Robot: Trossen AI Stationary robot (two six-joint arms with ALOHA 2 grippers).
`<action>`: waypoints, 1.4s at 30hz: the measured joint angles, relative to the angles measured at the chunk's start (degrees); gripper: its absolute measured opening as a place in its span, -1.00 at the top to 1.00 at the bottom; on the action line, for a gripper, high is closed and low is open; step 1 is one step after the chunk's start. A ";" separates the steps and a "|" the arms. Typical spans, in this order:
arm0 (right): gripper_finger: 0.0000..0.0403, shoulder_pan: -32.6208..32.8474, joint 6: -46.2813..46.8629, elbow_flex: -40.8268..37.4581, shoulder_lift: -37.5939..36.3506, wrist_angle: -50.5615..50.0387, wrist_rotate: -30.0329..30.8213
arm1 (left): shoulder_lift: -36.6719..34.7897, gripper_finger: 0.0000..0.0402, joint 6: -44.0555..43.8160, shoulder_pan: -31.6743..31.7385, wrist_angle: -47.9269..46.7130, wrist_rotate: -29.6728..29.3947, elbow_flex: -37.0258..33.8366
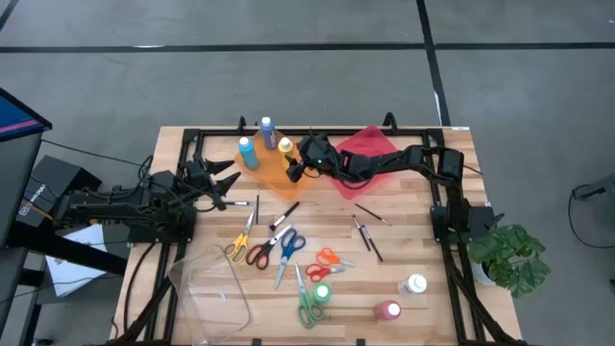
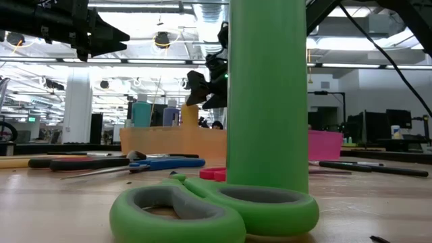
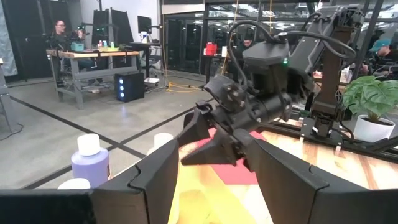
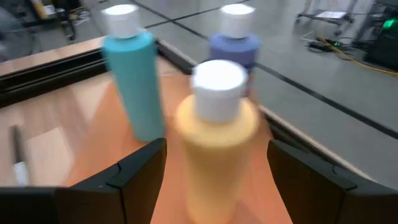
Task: Pick & Place Paint Supplies
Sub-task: Put the yellow paint bottle into the orange bin
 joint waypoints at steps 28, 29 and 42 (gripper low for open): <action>-0.64 1.65 1.56 -3.08 0.11 1.64 1.87 | 0.00 0.00 0.00 0.00 -0.09 0.00 0.00; -0.64 1.73 1.39 -3.08 0.11 1.82 1.95 | 0.02 0.00 0.00 0.00 -0.09 0.00 0.00; -0.65 2.26 0.09 -3.08 0.11 2.75 2.27 | 0.02 0.00 0.00 0.00 -0.11 0.00 0.00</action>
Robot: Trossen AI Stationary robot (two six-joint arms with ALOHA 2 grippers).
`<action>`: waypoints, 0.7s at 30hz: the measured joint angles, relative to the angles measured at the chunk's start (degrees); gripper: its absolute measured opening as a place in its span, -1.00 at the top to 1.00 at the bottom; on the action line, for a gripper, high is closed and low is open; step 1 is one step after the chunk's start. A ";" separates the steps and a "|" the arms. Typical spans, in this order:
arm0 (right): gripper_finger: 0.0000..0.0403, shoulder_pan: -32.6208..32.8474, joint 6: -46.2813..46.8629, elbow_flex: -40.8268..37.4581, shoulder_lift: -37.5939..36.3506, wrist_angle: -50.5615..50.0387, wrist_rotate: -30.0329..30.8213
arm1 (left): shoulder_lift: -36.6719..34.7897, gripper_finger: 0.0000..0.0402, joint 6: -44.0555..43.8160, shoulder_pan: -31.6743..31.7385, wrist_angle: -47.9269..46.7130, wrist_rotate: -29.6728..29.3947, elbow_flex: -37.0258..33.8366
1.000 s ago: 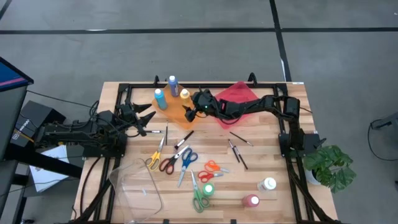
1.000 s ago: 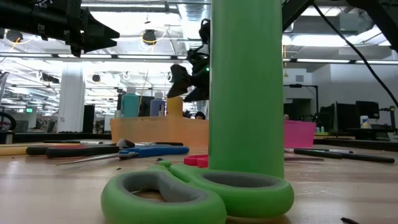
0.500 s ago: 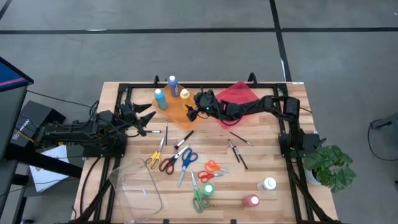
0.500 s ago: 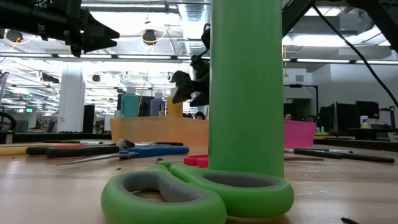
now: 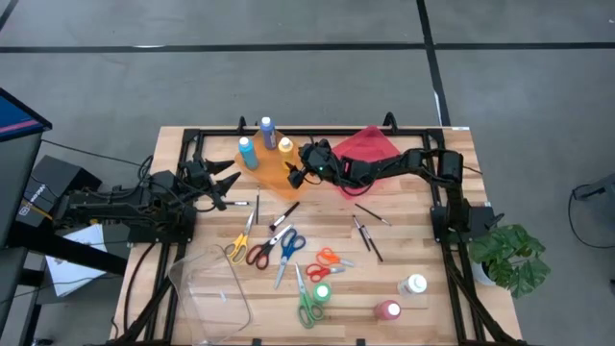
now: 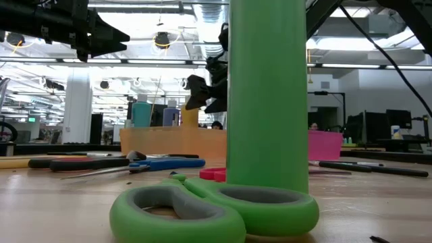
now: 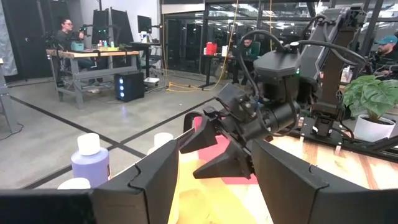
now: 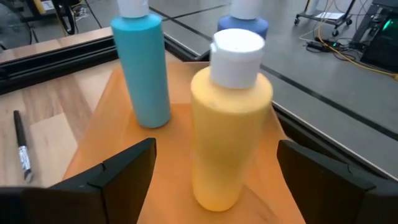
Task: Pick & Place Paint Supplies
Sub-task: Put the yellow paint bottle into the orange bin
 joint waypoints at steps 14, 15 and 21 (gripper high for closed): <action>-0.64 -1.62 0.02 0.00 0.00 1.03 0.00 | -0.01 0.00 0.00 0.00 0.02 -0.01 0.00; -0.64 -1.82 -0.05 -0.02 0.00 1.81 -0.04 | -0.01 0.00 0.00 0.00 0.02 -0.01 0.00; -0.64 -2.59 -1.05 0.00 -0.09 3.32 -0.27 | 0.00 0.00 0.00 0.00 0.15 0.00 0.00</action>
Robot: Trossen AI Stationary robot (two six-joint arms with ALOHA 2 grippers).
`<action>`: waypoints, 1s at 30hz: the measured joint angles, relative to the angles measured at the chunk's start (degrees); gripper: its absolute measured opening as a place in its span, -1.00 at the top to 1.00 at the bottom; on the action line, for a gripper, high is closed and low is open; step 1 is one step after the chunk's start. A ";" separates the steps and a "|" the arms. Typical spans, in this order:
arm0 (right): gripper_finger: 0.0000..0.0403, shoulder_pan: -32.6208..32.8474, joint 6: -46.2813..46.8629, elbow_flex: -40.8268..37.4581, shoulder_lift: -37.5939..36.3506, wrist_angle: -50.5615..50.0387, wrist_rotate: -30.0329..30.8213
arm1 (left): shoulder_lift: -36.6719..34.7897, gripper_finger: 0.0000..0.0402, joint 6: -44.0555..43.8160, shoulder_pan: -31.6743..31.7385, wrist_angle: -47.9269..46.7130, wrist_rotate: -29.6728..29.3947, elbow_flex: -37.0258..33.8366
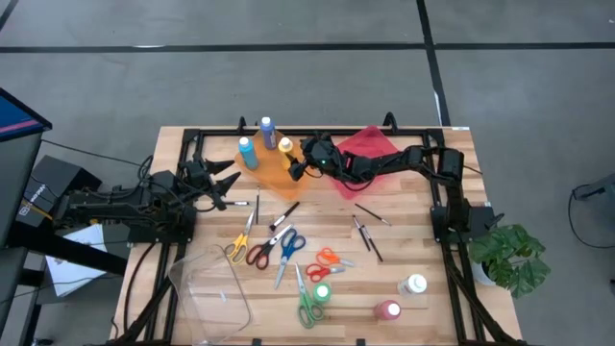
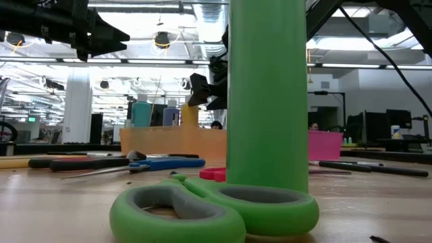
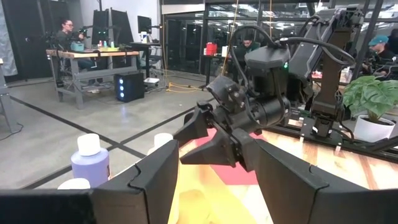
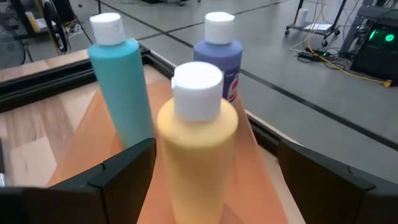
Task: Pick & Place Paint Supplies
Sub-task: Put the yellow paint bottle into the orange bin
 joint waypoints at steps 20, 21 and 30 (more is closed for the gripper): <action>-0.64 0.52 0.03 0.00 0.00 0.19 -0.19 | 0.00 0.00 -0.88 0.00 0.90 0.00 0.02; -0.64 0.52 0.03 0.00 0.01 0.19 -0.19 | -0.02 0.00 -0.89 0.00 0.92 0.00 0.02; -0.64 1.98 -3.98 2.91 3.61 -0.32 4.17 | -0.11 0.00 -0.86 0.00 2.26 0.00 0.02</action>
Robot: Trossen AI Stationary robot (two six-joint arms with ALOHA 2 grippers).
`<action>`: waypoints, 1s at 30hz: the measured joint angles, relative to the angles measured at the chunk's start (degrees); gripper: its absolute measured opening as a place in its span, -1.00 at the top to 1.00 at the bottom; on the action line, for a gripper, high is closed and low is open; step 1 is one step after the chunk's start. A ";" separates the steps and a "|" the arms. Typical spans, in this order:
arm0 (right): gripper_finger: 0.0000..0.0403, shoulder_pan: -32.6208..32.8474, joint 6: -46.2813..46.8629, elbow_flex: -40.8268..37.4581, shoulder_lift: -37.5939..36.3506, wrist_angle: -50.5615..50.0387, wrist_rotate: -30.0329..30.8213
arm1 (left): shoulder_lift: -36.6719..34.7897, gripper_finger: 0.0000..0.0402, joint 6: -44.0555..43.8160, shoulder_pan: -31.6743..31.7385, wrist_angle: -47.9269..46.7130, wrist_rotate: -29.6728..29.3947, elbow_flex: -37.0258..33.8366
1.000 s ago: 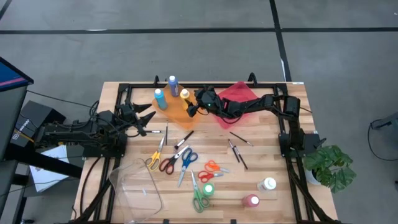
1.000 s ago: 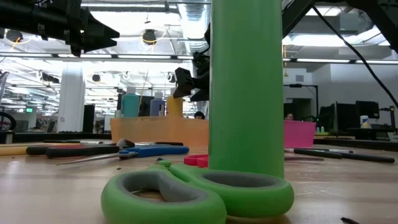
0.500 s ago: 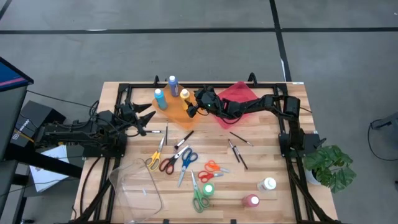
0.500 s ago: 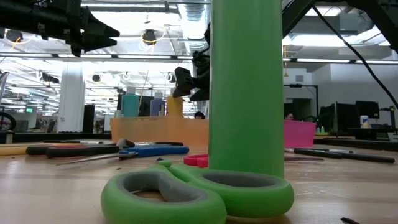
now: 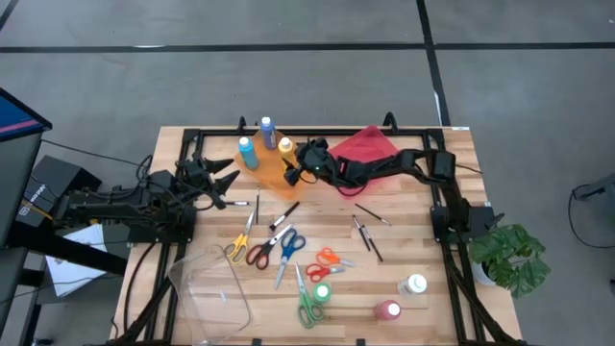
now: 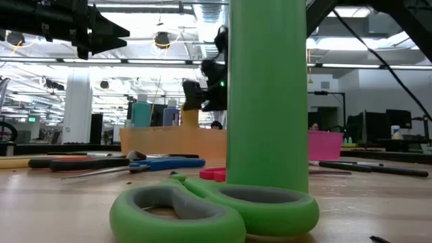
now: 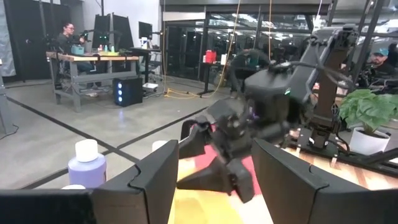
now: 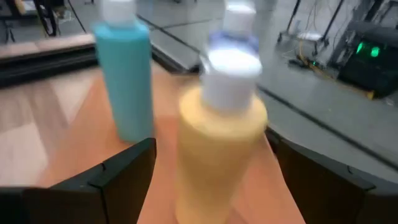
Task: Pick & Place Paint Supplies
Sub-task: Put the yellow paint bottle into the orange bin
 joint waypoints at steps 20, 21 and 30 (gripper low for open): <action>-0.64 -1.45 1.69 2.98 0.06 -8.94 -3.57 | -0.02 0.00 -0.01 0.00 0.57 -0.01 0.00; -0.64 -1.56 1.94 4.10 0.08 -11.42 -4.11 | -0.02 0.00 0.01 0.00 0.57 -0.01 0.00; -0.64 -2.31 1.64 10.87 0.04 -20.56 -4.45 | -0.02 0.00 -0.01 0.00 0.55 0.00 0.00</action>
